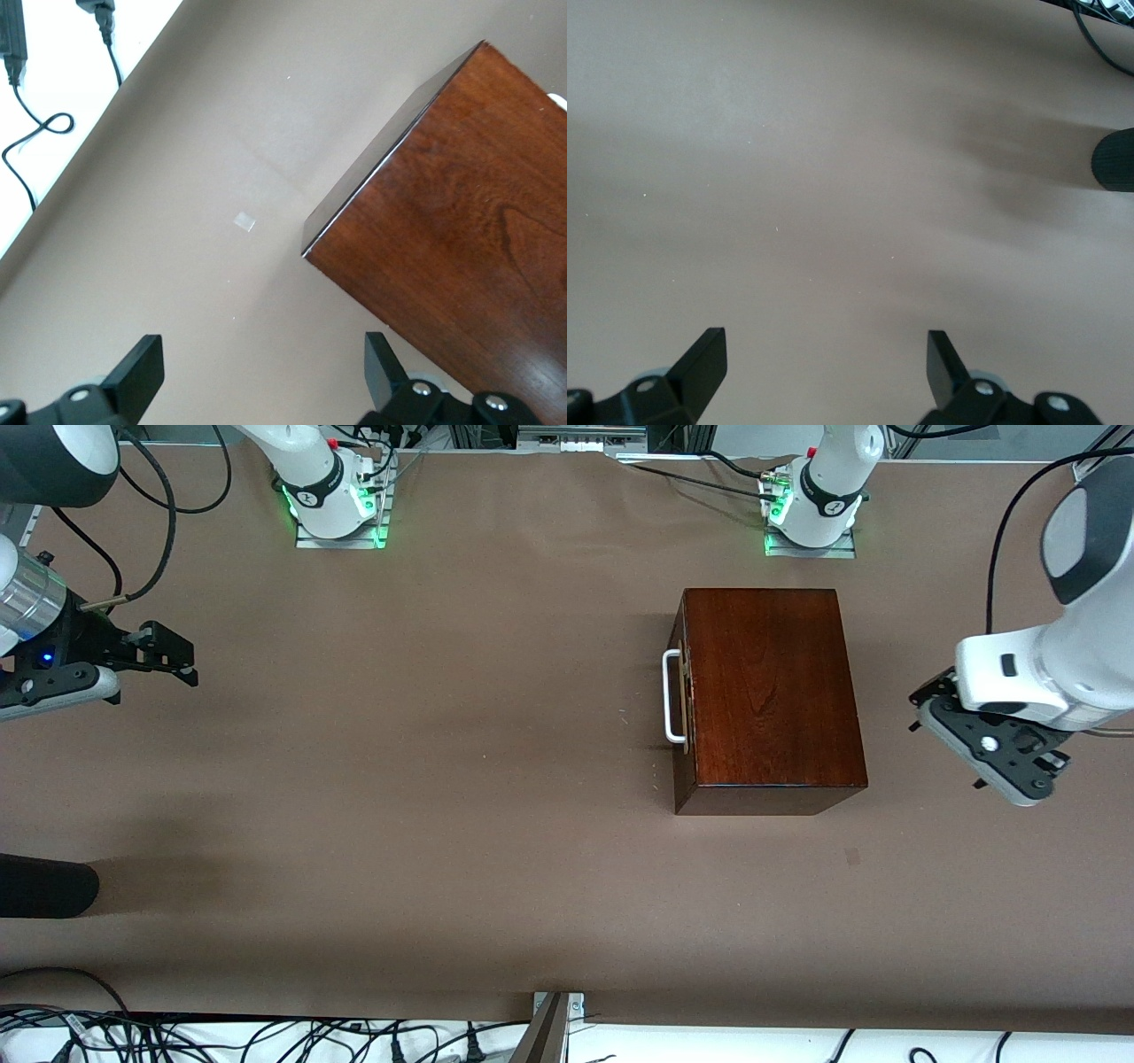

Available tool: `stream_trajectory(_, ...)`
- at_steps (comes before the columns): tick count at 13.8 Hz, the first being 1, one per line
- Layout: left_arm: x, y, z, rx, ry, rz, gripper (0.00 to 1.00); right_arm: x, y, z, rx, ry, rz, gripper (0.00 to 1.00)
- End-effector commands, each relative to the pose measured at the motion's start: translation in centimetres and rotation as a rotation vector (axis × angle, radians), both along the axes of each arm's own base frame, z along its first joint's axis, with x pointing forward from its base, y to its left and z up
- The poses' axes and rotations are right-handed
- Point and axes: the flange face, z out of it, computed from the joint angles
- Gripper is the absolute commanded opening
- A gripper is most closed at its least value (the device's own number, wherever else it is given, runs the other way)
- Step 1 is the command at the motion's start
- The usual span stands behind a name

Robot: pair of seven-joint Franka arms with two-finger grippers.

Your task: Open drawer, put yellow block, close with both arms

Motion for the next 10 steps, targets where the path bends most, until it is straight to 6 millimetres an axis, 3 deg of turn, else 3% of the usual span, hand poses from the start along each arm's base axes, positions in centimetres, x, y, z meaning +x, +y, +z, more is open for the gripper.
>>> stream_trajectory(1,1.8,2.1,-1.8,-0.017,0.005,0.041,1.0,0.1,-0.1,0.6,-0.017,-0.006,0.015,1.0)
stream_trajectory(2,1.8,3.2,-2.1,-0.025,0.005,0.09,1.0,0.2,0.0,0.6,-0.017,-0.008,0.015,1.0)
stream_trajectory(4,0.2,4.9,-0.9,-0.052,-0.003,0.381,1.0,0.2,0.0,0.6,-0.017,-0.008,0.015,1.0)
stream_trajectory(8,-6.2,7.0,1.0,-0.063,0.016,0.748,1.0,0.2,0.0,0.5,-0.018,-0.005,0.018,1.0)
stream_trajectory(10,-9.7,6.9,2.1,-0.055,0.009,0.869,1.0,0.1,0.0,0.4,-0.03,-0.002,0.023,1.0)
